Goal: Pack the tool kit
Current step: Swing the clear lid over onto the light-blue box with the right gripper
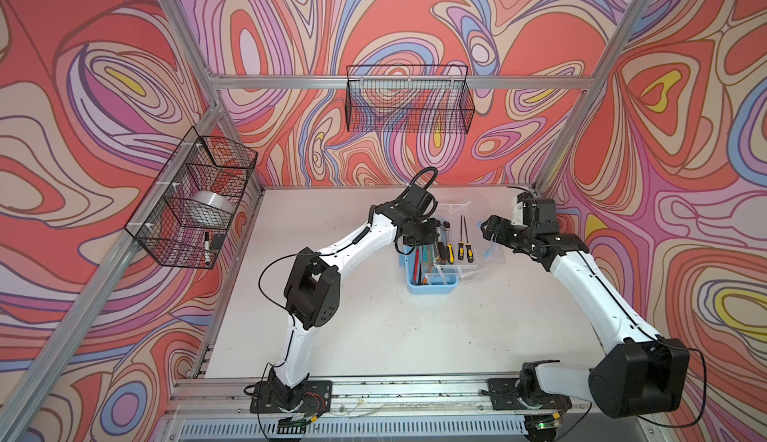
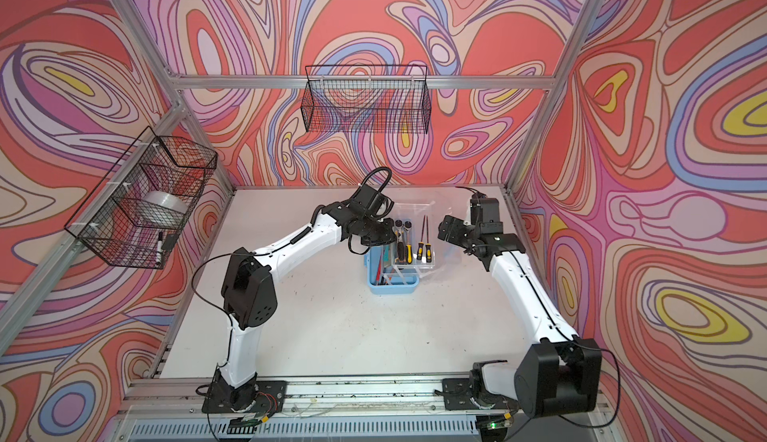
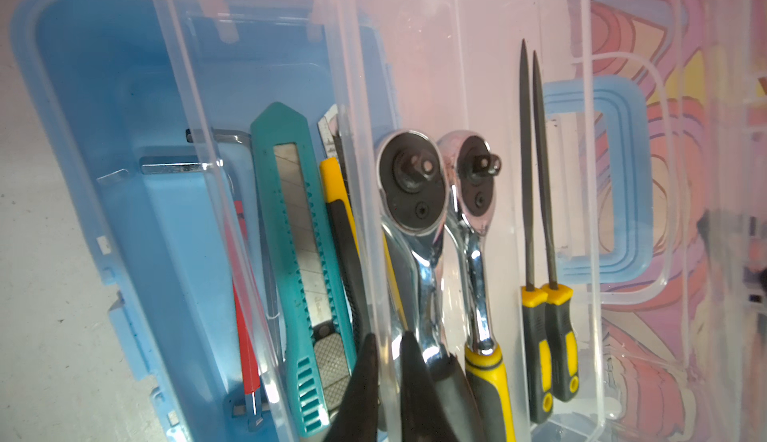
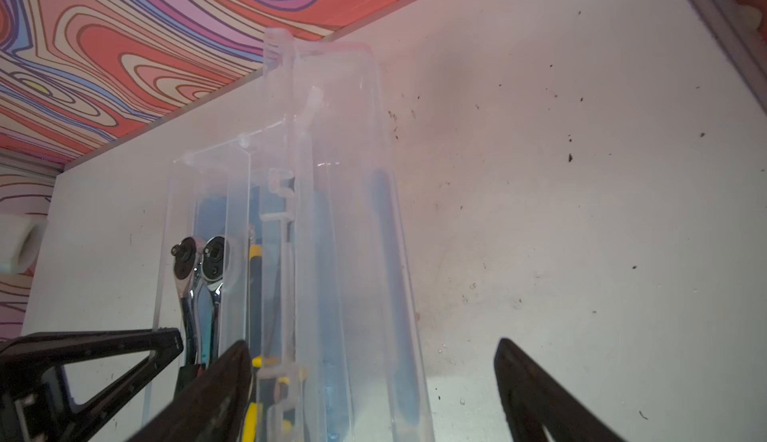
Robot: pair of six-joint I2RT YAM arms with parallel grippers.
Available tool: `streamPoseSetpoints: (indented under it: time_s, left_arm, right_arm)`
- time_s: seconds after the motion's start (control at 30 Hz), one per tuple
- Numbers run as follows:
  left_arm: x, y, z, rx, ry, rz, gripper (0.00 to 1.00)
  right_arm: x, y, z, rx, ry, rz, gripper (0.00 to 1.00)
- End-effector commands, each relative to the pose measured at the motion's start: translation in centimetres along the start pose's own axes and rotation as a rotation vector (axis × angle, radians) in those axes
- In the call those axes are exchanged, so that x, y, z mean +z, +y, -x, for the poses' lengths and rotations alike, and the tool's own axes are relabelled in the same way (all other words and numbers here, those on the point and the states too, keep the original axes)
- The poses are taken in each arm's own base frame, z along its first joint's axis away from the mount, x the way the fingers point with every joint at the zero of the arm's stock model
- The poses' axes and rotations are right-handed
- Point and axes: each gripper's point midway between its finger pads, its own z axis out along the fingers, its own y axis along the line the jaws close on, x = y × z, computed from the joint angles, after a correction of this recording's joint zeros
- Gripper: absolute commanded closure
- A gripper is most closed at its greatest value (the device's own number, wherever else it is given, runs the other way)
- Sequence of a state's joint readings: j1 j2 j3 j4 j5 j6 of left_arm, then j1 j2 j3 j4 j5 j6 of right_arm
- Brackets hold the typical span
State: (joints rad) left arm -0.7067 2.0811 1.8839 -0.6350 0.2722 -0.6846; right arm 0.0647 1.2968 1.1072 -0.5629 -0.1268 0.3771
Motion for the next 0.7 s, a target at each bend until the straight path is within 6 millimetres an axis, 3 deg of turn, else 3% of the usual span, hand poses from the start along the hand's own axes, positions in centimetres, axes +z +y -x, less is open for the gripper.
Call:
streamPoseSetpoints:
  time_s: [0.0, 0.43, 0.57, 0.67]
  left_arm:
    - [1.5, 3.2, -2.1, -0.006, 0.069, 0.096, 0.89]
    - [1.1, 3.9, -2.4, -0.010, 0.064, 0.112, 0.88]
    - [0.4, 4.3, -2.3, -0.010, 0.058, 0.125, 0.83]
    - [-0.7, 4.7, -2.3, -0.004, 0.052, 0.144, 0.73]
  right_arm:
    - [0.5, 1.3, -0.1, 0.032, 0.004, 0.085, 0.08]
    - [0.7, 5.4, -1.2, 0.066, 0.054, 0.243, 0.20]
    - [1.0, 7.0, -1.5, 0.056, 0.064, 0.272, 0.21]
    - [1.4, 8.3, -1.8, 0.039, 0.073, 0.291, 0.21]
